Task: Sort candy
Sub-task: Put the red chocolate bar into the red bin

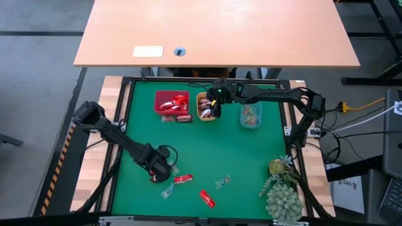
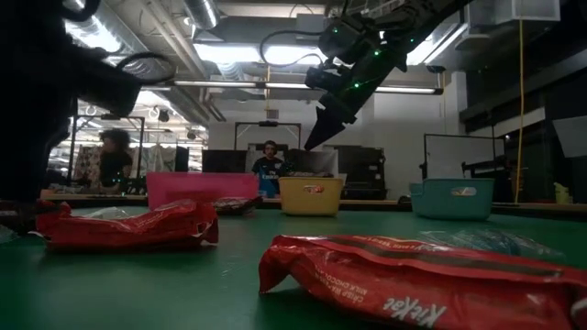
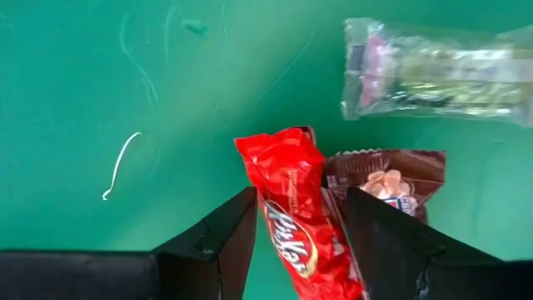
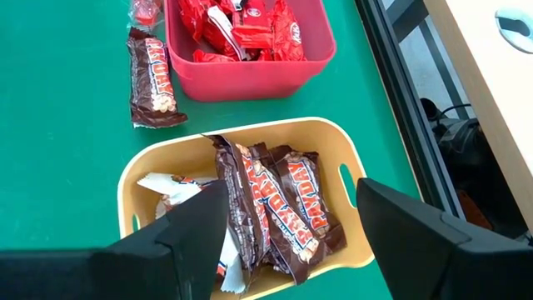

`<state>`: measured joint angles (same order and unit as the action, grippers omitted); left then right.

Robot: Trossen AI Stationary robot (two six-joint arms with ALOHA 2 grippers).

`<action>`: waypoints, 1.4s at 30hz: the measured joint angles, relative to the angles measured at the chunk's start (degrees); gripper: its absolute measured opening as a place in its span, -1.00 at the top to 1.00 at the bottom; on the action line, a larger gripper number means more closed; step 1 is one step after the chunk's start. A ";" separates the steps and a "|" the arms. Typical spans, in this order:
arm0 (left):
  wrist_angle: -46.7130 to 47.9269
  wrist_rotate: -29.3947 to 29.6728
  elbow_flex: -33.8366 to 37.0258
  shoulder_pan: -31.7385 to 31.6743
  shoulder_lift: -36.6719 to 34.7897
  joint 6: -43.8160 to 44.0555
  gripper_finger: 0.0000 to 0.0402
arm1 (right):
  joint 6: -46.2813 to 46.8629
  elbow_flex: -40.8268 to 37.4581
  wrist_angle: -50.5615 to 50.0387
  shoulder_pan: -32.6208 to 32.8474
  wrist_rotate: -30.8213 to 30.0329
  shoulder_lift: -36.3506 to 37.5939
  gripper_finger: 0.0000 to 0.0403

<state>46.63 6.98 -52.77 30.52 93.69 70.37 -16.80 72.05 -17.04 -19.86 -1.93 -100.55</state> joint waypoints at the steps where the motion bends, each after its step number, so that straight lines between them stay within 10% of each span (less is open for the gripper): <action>1: 0.00 0.00 0.00 0.00 0.64 0.00 0.11 | 0.00 0.00 0.00 0.00 0.00 0.00 -0.31; 28: -1.69 -0.57 -1.12 -2.67 3.43 -0.42 0.65 | 2.80 -0.04 -19.86 0.50 5.76 6.17 -0.31; 42: -1.25 -0.49 -2.70 -10.41 2.56 -6.62 0.66 | 3.06 -0.02 -28.44 11.06 7.08 13.42 -0.31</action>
<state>45.39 6.50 -55.47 20.11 96.25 63.75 -13.73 72.03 -45.48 -8.79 5.15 -87.13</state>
